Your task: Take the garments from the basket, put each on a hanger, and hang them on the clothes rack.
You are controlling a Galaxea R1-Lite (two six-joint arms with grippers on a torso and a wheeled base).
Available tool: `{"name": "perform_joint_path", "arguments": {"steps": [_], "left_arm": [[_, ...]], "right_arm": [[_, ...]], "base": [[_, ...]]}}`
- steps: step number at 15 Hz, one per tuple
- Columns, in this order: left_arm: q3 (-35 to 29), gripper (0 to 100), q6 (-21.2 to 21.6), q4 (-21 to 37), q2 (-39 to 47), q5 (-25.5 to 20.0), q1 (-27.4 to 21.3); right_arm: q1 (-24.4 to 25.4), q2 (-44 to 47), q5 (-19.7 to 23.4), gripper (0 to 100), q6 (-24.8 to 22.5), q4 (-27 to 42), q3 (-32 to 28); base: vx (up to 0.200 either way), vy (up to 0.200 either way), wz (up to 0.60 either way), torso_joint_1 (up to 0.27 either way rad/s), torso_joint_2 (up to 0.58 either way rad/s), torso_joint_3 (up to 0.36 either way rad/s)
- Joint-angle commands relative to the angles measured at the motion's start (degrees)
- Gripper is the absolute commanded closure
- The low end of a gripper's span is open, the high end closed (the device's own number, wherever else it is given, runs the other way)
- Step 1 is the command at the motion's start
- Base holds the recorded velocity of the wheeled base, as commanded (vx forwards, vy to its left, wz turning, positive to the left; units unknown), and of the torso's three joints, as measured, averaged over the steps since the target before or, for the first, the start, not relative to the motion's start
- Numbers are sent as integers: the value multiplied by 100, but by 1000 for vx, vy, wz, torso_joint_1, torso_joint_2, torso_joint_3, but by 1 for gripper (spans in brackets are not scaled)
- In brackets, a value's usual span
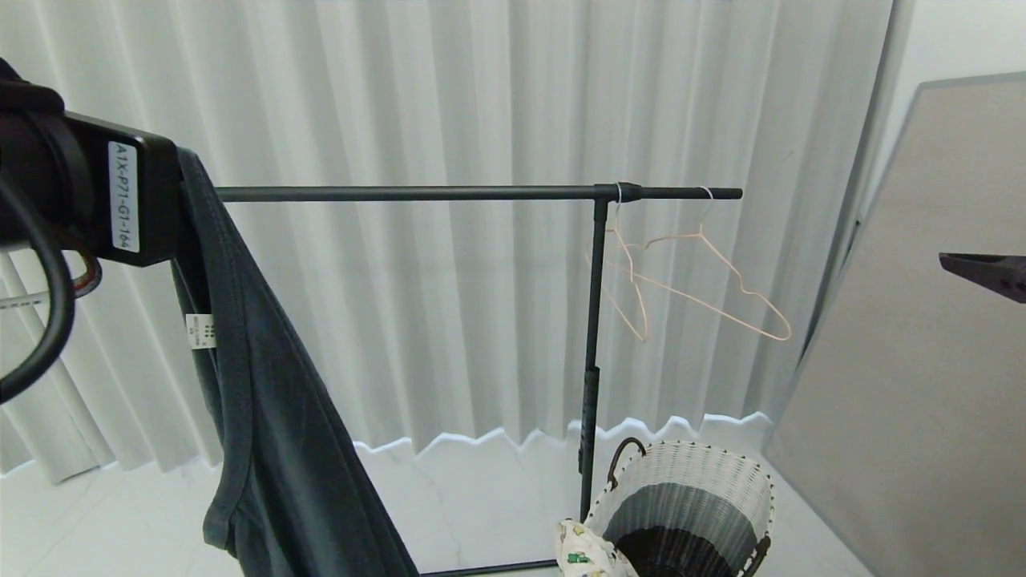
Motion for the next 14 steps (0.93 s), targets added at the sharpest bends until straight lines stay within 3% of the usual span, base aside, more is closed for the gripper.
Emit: {"name": "perform_joint_path", "arguments": {"steps": [1, 8, 11, 14], "left_arm": [[10, 100, -5, -1, 1, 0, 4], [62, 100, -5, -1, 1, 0, 4], [317, 100, -5, -1, -43, 0, 4], [484, 100, 4, -1, -122, 9, -5]], "right_arm": [[-1, 181, -8, 0, -3, -1, -2], [-1, 330, -8, 0, 5, -54, 473], [-27, 515, 9, 0, 234, -63, 719], [-150, 1139, 273, 0, 357, -423, 728]], "base": [[200, 0, 0, 2, 2, 2], [200, 0, 0, 0, 2, 0], [200, 0, 0, 2, 4, 4], [0, 0, 0, 0, 0, 0]]}}
